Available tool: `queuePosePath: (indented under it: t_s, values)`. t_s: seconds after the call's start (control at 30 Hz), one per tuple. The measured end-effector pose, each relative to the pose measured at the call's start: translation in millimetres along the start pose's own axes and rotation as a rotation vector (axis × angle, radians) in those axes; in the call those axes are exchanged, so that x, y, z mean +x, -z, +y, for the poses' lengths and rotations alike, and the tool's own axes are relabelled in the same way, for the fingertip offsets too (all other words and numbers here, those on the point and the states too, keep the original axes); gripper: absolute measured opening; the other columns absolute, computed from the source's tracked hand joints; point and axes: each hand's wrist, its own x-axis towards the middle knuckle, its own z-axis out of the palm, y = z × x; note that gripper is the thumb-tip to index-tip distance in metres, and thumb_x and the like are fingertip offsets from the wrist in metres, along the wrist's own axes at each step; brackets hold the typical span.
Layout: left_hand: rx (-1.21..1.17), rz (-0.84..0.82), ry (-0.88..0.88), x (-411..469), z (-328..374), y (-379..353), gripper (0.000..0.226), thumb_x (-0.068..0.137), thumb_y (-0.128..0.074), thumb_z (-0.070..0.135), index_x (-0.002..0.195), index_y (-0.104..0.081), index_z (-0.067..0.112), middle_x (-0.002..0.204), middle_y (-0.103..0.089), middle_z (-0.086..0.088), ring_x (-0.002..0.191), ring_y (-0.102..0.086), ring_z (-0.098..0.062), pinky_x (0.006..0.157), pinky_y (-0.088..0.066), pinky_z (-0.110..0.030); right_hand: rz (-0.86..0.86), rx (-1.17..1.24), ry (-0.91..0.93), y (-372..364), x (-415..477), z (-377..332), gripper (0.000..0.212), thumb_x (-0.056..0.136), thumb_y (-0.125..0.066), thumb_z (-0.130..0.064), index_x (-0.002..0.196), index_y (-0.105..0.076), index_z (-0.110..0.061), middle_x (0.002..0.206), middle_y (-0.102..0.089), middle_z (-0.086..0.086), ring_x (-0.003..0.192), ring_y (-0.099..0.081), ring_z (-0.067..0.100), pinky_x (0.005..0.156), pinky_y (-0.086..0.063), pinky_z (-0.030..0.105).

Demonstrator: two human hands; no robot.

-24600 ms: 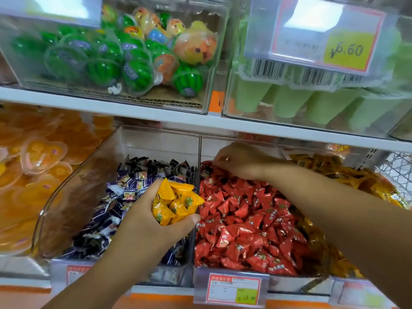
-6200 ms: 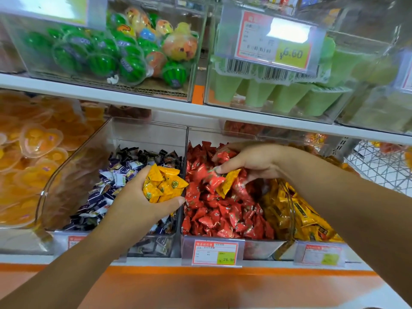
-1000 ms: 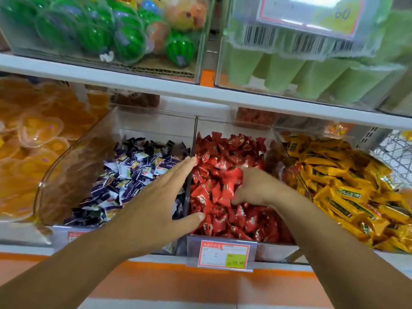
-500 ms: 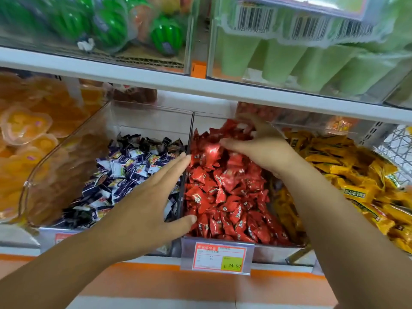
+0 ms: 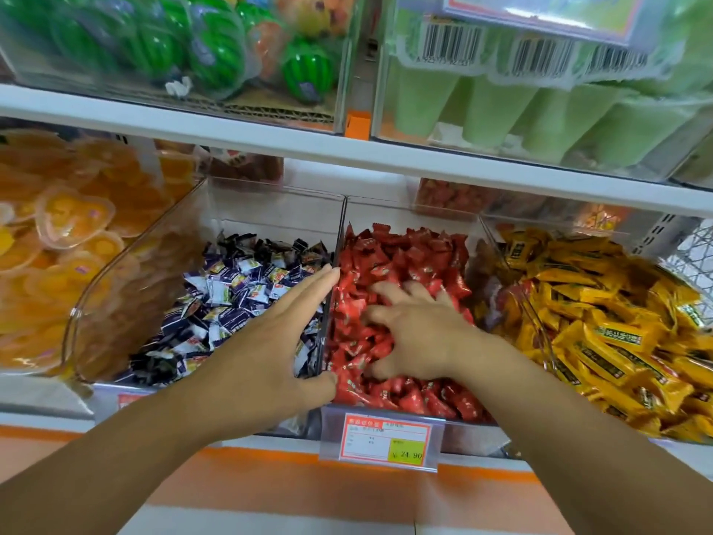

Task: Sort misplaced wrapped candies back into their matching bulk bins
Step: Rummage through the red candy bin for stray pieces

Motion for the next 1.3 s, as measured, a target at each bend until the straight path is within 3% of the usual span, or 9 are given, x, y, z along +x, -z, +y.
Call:
queuePosePath:
  t_s: [0.2, 0.33, 0.5, 0.63, 0.8, 0.97, 1.07, 1.17, 1.3]
  values:
    - [-0.008, 0.007, 0.003, 0, 1, 1, 0.101, 0.081, -0.069, 0.037, 0.139, 0.008, 0.064, 0.140, 0.013, 0.053, 0.122, 0.006, 0.035, 0.101, -0.017, -0.012, 0.060, 0.105, -0.145, 28, -14, 37, 0.065, 0.075, -0.074, -0.050, 0.134, -0.046, -0.048, 0.156, -0.024, -0.003, 0.141, -0.027, 0.023, 0.113, -0.029, 0.043]
    - [-0.009, 0.010, -0.001, 0, 1, 1, 0.101, 0.080, -0.070, 0.037, 0.139, 0.007, 0.064, 0.140, 0.012, 0.053, 0.123, 0.005, 0.035, 0.101, -0.017, -0.012, 0.184, 0.143, -0.053, 41, -28, 32, 0.064, 0.075, -0.075, -0.050, 0.133, -0.047, -0.048, 0.145, -0.043, -0.009, 0.131, -0.041, 0.017, 0.107, -0.039, 0.038]
    - [-0.031, 0.004, 0.011, 0, 2, 1, 0.100, 0.077, -0.070, 0.039, 0.135, 0.006, 0.069, 0.139, 0.011, 0.054, 0.109, -0.012, 0.042, 0.090, -0.023, -0.003, 0.027, 0.103, 0.225, 6, -11, -22, 0.053, 0.070, -0.070, -0.062, 0.118, -0.056, -0.045, 0.139, -0.037, -0.007, 0.124, -0.031, 0.022, 0.104, -0.034, 0.047]
    - [-0.039, 0.012, 0.015, 0, 2, 0, 0.100, 0.079, -0.070, 0.036, 0.137, 0.005, 0.068, 0.137, 0.012, 0.056, 0.111, -0.005, 0.042, 0.089, -0.027, -0.006, -0.052, 0.060, 0.137, -11, 6, -17, 0.054, 0.070, -0.070, -0.062, 0.120, -0.054, -0.046, 0.151, -0.017, -0.008, 0.134, -0.018, 0.025, 0.108, -0.025, 0.051]
    - [-0.040, 0.009, -0.002, 1, 0, 0, 0.099, 0.080, -0.070, 0.034, 0.136, 0.003, 0.069, 0.136, 0.011, 0.057, 0.113, 0.004, 0.042, 0.089, -0.017, -0.002, 0.024, -0.114, 0.045, -8, 11, -5, 0.051, 0.076, -0.071, -0.046, 0.124, -0.054, -0.045, 0.142, -0.031, -0.006, 0.125, -0.027, 0.023, 0.098, -0.031, 0.043]
    - [-0.023, 0.009, -0.007, 1, -1, 0, 0.101, 0.079, -0.071, 0.039, 0.137, 0.007, 0.067, 0.135, 0.013, 0.057, 0.115, 0.008, 0.041, 0.092, -0.014, -0.004, -0.107, 0.020, 0.017, 21, -6, 1, 0.045, 0.078, -0.069, -0.055, 0.119, -0.060, -0.040, 0.132, -0.044, -0.007, 0.120, -0.040, 0.022, 0.099, -0.040, 0.039]
    - [-0.025, 0.016, -0.008, 1, -1, 1, 0.101, 0.079, -0.071, 0.040, 0.137, 0.007, 0.068, 0.136, 0.013, 0.056, 0.116, 0.008, 0.040, 0.094, -0.014, -0.005, 0.170, 0.238, 0.001, 43, -7, 2, 0.033, 0.085, -0.063, -0.051, 0.114, -0.064, -0.035, 0.124, -0.057, -0.008, 0.111, -0.056, 0.017, 0.092, -0.045, 0.031]
    - [-0.010, 0.019, -0.005, 2, 0, 0, 0.101, 0.078, -0.071, 0.040, 0.138, 0.006, 0.067, 0.137, 0.013, 0.056, 0.115, 0.008, 0.040, 0.096, -0.013, -0.006, 0.450, 0.147, -0.144, 35, 14, 0, 0.054, 0.085, -0.054, -0.063, 0.134, -0.045, -0.041, 0.139, -0.045, -0.001, 0.130, -0.038, 0.031, 0.102, -0.040, 0.047]
    - [-0.002, 0.019, 0.008, 2, 1, 1, 0.101, 0.078, -0.070, 0.040, 0.138, 0.006, 0.066, 0.134, 0.014, 0.058, 0.112, 0.007, 0.042, 0.093, -0.015, -0.003, 0.082, 0.131, -0.219, 10, 30, -8, 0.078, 0.081, -0.049, -0.073, 0.146, -0.012, -0.051, 0.159, -0.009, -0.002, 0.142, -0.009, 0.040, 0.109, -0.020, 0.065]
